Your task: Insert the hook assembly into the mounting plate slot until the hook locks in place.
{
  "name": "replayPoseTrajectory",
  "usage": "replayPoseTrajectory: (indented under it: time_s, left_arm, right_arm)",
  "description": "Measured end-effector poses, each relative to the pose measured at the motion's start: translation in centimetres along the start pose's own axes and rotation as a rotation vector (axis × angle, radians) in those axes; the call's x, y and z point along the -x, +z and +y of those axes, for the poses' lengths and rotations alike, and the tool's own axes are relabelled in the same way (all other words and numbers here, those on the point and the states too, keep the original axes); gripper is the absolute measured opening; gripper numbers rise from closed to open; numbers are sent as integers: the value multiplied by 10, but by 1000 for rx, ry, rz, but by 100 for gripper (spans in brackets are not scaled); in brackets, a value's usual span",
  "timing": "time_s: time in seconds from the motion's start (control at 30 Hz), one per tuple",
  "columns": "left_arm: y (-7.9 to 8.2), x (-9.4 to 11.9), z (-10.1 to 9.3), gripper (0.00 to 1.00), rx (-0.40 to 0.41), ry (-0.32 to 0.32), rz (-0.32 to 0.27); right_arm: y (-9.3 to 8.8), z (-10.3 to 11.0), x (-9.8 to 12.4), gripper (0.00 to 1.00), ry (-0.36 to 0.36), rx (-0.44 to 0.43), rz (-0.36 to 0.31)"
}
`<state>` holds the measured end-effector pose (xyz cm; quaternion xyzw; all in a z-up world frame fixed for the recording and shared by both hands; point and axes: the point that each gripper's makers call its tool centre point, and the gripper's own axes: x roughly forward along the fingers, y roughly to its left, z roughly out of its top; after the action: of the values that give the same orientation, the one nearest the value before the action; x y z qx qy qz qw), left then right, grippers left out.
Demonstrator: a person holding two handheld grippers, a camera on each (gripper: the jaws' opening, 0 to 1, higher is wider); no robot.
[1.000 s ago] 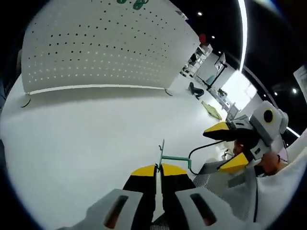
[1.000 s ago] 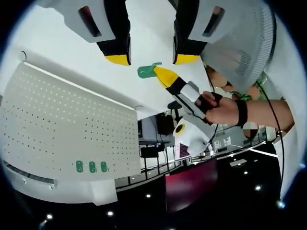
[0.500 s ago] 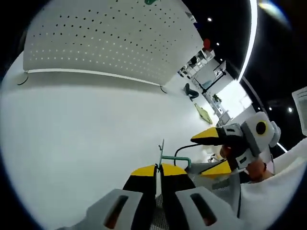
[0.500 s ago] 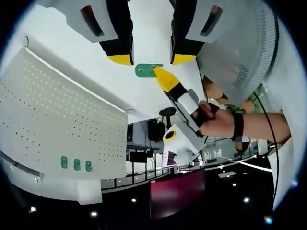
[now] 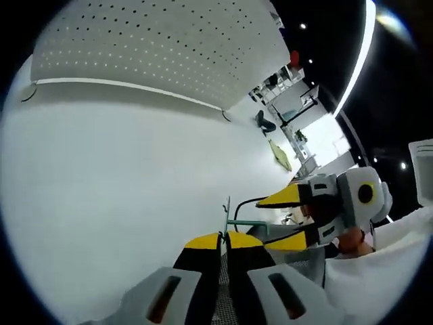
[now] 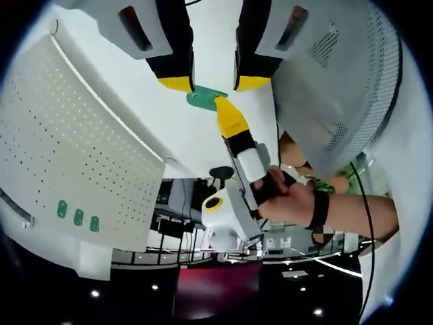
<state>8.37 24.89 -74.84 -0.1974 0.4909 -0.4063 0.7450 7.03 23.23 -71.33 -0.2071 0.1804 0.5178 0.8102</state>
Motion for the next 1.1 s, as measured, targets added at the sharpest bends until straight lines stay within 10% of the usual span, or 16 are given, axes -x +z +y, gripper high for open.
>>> replayPoseTrajectory:
  time_s: [1.1]
  left_arm:
    - [-23,-6,-8,2,79,-37,196]
  right_arm:
    - [-15,20,-8,4,81,444,148]
